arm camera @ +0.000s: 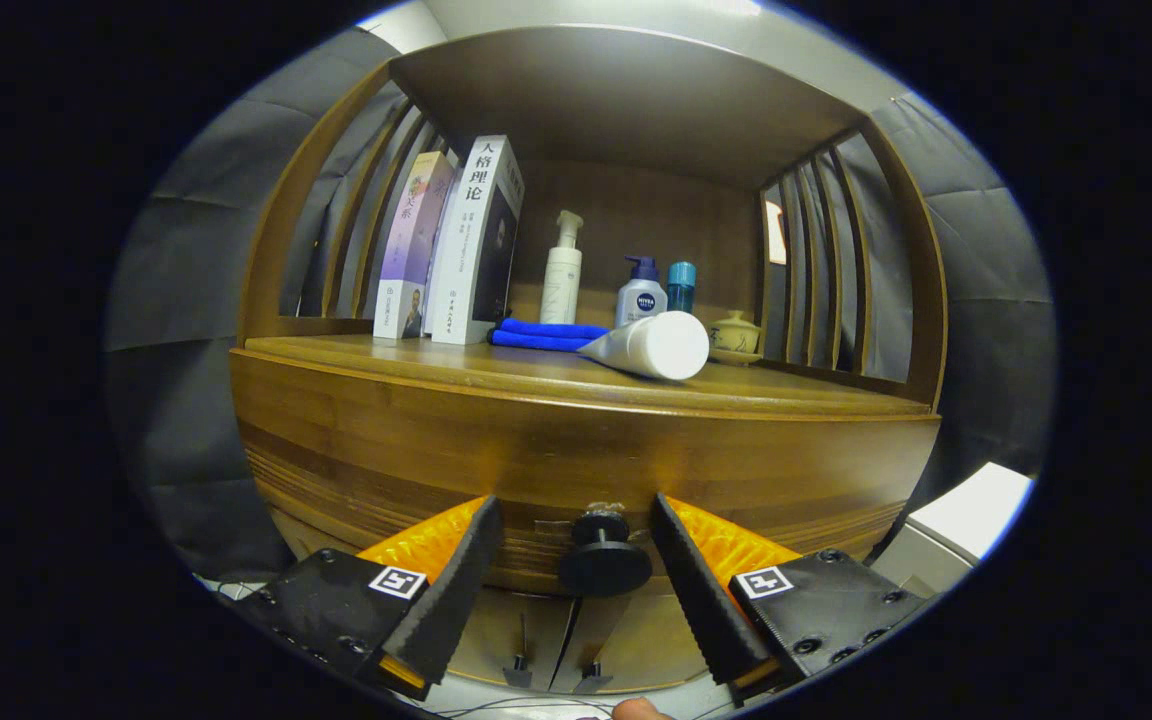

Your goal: Pull open the drawer, take out the items inside it, and place them on the countertop above the cabinet.

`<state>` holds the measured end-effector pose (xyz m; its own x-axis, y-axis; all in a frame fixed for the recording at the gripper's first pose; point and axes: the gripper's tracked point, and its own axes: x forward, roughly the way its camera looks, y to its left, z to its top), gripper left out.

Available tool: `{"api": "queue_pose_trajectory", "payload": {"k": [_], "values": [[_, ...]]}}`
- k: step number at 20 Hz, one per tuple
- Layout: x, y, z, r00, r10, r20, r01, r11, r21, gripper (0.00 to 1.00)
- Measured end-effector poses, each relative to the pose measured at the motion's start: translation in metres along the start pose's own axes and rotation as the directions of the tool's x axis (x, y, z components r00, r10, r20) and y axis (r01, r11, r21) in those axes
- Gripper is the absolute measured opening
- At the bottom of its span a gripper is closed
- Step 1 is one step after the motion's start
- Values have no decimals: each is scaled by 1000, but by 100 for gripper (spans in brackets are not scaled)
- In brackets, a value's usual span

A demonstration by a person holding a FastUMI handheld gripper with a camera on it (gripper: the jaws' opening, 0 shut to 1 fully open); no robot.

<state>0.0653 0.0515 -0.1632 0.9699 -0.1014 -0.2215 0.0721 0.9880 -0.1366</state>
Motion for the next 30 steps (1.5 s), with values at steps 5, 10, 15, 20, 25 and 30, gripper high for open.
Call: {"api": "queue_pose_trajectory", "payload": {"k": [5, 10, 15, 20, 25, 30], "values": [[-39, -14, 27, 998, 34, 47, -37, 997, 64, 98], [-98, -33, 59, 993, 76, 91, -85, 991, 103, 98], [-153, -48, 100, 978, 101, 180, -112, 992, 53, 98], [-198, -62, 111, 973, 116, 197, -133, 988, 74, 98], [-216, -65, 101, 979, 109, 170, -128, 986, 106, 98], [-213, -59, 101, 980, 124, 155, -145, 981, 127, 98]]}}
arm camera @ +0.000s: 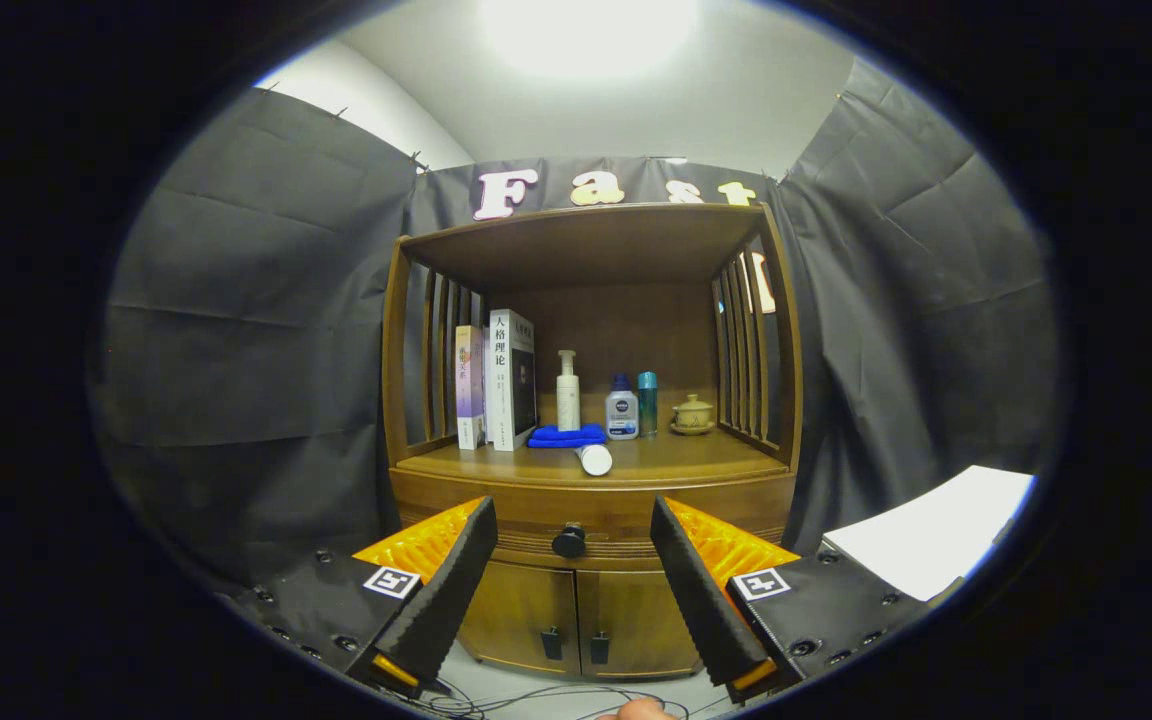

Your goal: Pull open the drawer, take out the items inside it, and place them on the countertop above the cabinet.

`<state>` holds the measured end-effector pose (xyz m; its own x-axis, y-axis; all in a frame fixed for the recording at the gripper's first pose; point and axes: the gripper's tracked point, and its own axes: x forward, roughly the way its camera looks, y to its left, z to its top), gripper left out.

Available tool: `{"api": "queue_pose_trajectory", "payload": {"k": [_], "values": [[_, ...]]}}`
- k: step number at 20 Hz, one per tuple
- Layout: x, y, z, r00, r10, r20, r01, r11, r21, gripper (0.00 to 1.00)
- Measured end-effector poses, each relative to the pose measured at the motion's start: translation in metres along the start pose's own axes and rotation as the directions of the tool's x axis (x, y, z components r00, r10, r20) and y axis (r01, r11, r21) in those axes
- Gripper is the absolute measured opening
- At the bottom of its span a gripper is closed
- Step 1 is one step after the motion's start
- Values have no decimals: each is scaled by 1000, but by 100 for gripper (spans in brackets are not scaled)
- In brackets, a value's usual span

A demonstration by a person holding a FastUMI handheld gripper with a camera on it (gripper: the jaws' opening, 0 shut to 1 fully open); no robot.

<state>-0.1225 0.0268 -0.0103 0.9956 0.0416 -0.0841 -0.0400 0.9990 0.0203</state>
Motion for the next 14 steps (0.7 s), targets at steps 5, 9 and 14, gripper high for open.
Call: {"api": "queue_pose_trajectory", "payload": {"k": [5, 9, 14], "values": [[-1, 6, 10, 999, 12, 30, -12, 1000, 4, 98], [-1, 9, 8, 999, 20, 26, -20, 1000, 6, 98], [-2, 8, 9, 999, 21, 30, -21, 1000, 6, 98]]}}
